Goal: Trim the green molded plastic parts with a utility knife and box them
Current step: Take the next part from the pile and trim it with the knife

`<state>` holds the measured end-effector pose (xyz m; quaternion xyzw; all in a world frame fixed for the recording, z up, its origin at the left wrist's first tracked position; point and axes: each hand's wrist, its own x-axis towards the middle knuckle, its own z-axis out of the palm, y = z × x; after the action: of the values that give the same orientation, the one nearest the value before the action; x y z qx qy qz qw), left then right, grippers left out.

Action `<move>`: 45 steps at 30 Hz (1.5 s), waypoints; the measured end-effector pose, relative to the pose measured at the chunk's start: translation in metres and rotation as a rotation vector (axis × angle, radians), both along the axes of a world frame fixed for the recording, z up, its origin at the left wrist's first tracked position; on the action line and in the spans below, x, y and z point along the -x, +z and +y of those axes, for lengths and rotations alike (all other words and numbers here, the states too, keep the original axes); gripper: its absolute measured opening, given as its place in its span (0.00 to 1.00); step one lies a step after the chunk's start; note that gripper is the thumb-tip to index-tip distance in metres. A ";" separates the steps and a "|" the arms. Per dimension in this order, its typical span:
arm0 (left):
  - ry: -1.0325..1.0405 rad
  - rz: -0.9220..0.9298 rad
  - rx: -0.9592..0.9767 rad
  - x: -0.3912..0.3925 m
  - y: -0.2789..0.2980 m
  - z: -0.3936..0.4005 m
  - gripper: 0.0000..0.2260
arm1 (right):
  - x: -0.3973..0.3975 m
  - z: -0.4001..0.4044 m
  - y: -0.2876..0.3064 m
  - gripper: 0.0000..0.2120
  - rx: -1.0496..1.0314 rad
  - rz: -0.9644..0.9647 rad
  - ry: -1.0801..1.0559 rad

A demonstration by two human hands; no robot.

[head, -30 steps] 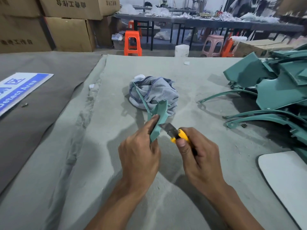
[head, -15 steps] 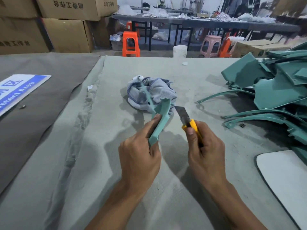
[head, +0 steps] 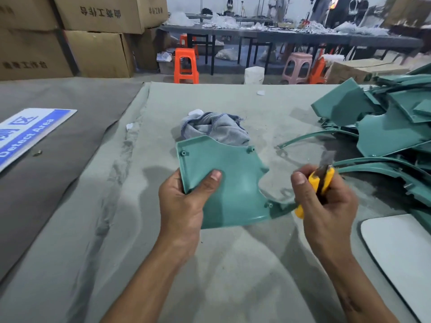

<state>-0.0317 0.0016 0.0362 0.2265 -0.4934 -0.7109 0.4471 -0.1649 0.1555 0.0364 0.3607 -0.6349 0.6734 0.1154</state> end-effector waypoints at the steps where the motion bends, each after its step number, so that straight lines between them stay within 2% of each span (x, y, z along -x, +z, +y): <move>1: -0.054 -0.048 -0.042 -0.001 0.001 -0.003 0.09 | 0.001 0.001 0.001 0.15 -0.020 -0.013 0.029; 4: -0.207 -0.178 -0.130 -0.009 0.005 -0.020 0.14 | 0.005 0.003 0.003 0.16 -0.010 -0.088 0.033; 6: -0.376 -0.244 -0.214 -0.020 0.007 -0.035 0.18 | 0.011 0.007 0.005 0.18 0.038 -0.225 0.047; 8: -0.538 -0.294 -0.252 -0.029 0.008 -0.046 0.16 | 0.018 0.010 0.007 0.23 0.019 -0.360 0.212; 12: -0.756 -0.407 -0.197 -0.032 0.007 -0.045 0.12 | 0.010 0.003 0.004 0.35 -0.181 -0.572 0.572; 14: -0.862 -0.473 -0.161 -0.030 0.007 -0.040 0.13 | -0.002 -0.004 0.002 0.32 -0.344 -0.629 0.663; 16: -0.917 -0.505 -0.161 -0.028 0.007 -0.036 0.17 | -0.012 -0.008 0.001 0.23 -0.463 -0.663 0.732; 18: -0.851 -0.449 -0.250 -0.025 0.009 -0.034 0.17 | -0.017 -0.011 0.002 0.15 -0.408 -0.762 0.711; 20: -0.716 -0.321 -0.439 -0.021 0.009 -0.036 0.18 | -0.016 -0.014 0.002 0.10 -0.269 -0.895 0.607; 22: -0.677 -0.177 -0.526 -0.019 0.010 -0.035 0.24 | -0.010 -0.015 0.002 0.11 -0.179 -0.957 0.463; 24: -0.713 -0.058 -0.524 -0.015 0.011 -0.027 0.23 | -0.004 -0.015 0.001 0.20 -0.113 -0.987 0.387; 26: -0.799 0.027 -0.486 -0.011 0.010 -0.014 0.21 | -0.002 -0.016 0.001 0.24 -0.080 -1.005 0.357; 29: -0.923 0.082 -0.369 -0.009 0.006 0.000 0.27 | -0.005 -0.020 0.000 0.16 -0.044 -1.024 0.354; 31: -0.973 0.121 -0.373 -0.008 0.006 0.003 0.34 | -0.005 -0.021 -0.001 0.11 0.019 -1.063 0.392; 34: -1.045 0.169 -0.334 -0.012 0.012 0.003 0.39 | -0.002 -0.017 -0.001 0.07 0.133 -1.164 0.488; 36: -1.066 0.157 -0.244 -0.016 0.019 0.000 0.38 | -0.002 -0.015 0.000 0.06 0.153 -1.160 0.524; 38: -1.001 0.049 -0.001 -0.021 0.027 -0.001 0.32 | -0.005 -0.018 -0.001 0.05 0.149 -1.073 0.529; 40: -0.905 -0.019 0.241 -0.022 0.036 -0.001 0.30 | -0.009 -0.022 -0.002 0.08 0.070 -0.865 0.399; 42: -0.731 -0.057 0.344 -0.020 0.040 0.001 0.28 | -0.012 -0.024 -0.004 0.12 -0.018 -0.651 0.213; 45: -0.461 -0.063 0.489 -0.013 0.037 0.010 0.32 | -0.015 -0.023 -0.007 0.11 -0.092 -0.449 0.071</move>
<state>-0.0191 0.0114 0.0733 0.0170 -0.7012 -0.6466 0.3000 -0.1504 0.1321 0.0296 0.2287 -0.6616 0.7108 -0.0690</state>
